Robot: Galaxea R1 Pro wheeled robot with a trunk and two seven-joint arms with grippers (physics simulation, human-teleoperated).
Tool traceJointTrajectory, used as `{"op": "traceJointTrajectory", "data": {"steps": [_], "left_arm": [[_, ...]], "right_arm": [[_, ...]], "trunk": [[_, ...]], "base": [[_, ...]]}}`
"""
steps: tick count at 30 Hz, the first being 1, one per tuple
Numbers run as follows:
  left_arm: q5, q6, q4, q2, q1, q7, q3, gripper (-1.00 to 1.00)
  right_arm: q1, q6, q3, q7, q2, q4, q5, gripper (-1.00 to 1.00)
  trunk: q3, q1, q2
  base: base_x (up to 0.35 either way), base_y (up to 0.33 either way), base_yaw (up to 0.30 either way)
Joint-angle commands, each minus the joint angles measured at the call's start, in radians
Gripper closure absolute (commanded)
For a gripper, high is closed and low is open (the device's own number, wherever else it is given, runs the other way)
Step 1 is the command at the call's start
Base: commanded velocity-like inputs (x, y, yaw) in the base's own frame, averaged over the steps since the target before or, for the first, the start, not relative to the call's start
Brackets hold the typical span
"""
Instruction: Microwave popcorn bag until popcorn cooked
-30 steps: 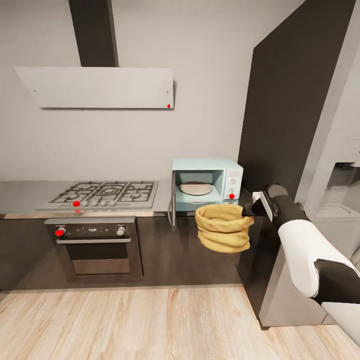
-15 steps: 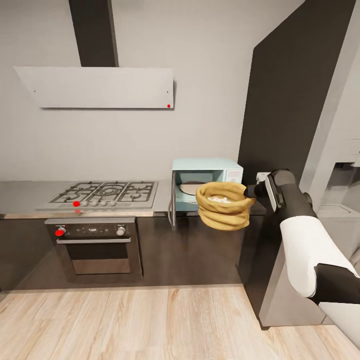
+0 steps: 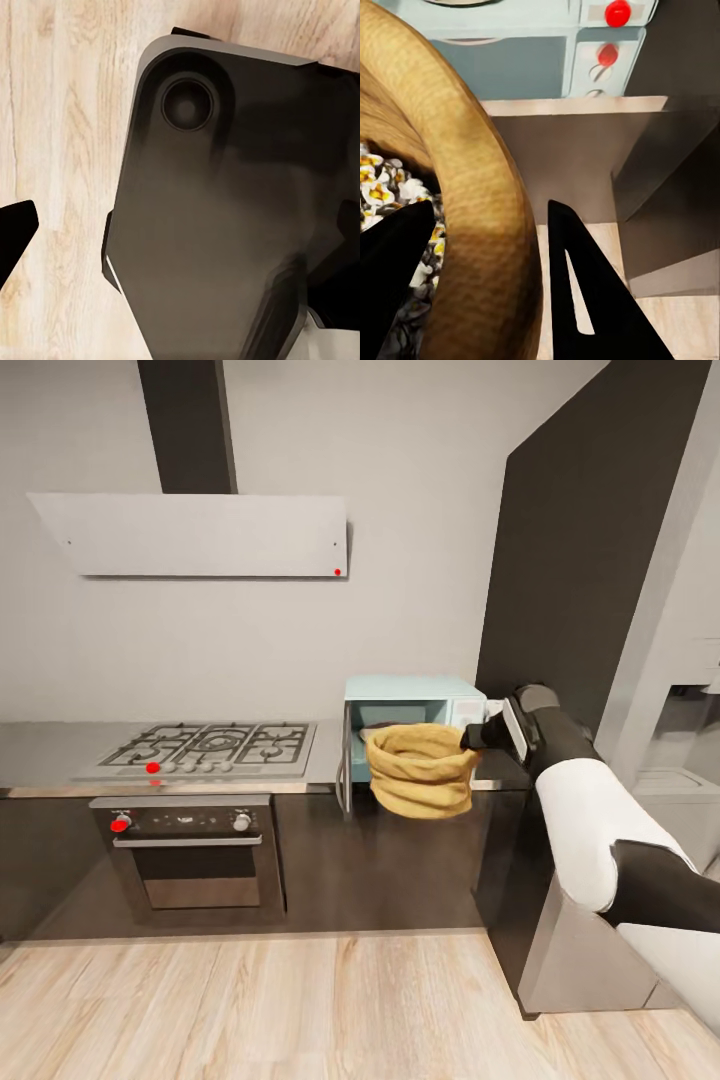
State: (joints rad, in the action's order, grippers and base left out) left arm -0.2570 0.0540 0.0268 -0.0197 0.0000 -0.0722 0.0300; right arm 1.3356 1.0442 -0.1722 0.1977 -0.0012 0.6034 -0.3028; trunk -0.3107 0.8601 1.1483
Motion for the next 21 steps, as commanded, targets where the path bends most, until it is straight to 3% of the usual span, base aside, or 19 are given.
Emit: {"op": "traceJointTrajectory", "data": {"steps": [1, 4, 16, 21], "left_arm": [[-0.007, 0.002, 0.001, 0.0, 0.0, -0.003, 0.004, -1.0], [-0.007, 0.002, 0.001, 0.0, 0.0, -0.003, 0.003, -1.0], [-0.008, 0.001, 0.001, -0.002, 0.0, -0.007, 0.002, -1.0], [-0.007, 0.001, 0.001, 0.0, 0.0, -0.003, 0.004, -1.0]], "right_arm": [[0.015, 0.003, -0.019, 0.009, -0.001, -0.02, -0.01, 1.0], [0.03, 0.003, -0.035, 0.007, -0.003, -0.042, -0.011, 1.0], [0.033, 0.003, -0.039, 0.017, 0.007, -0.036, -0.012, 1.0], [0.033, 0.003, -0.052, 0.016, 0.007, -0.034, -0.013, 1.0]], "trunk": [[-0.001, 0.0, 0.001], [-0.001, 0.0, 0.001], [-0.001, 0.0, 0.001], [-0.001, 0.0, 0.001]], "base": [[0.0, 0.0, 0.0], [0.0, 0.0, 0.0], [0.0, 0.0, 0.0], [0.294, 0.0, 0.0]]}}
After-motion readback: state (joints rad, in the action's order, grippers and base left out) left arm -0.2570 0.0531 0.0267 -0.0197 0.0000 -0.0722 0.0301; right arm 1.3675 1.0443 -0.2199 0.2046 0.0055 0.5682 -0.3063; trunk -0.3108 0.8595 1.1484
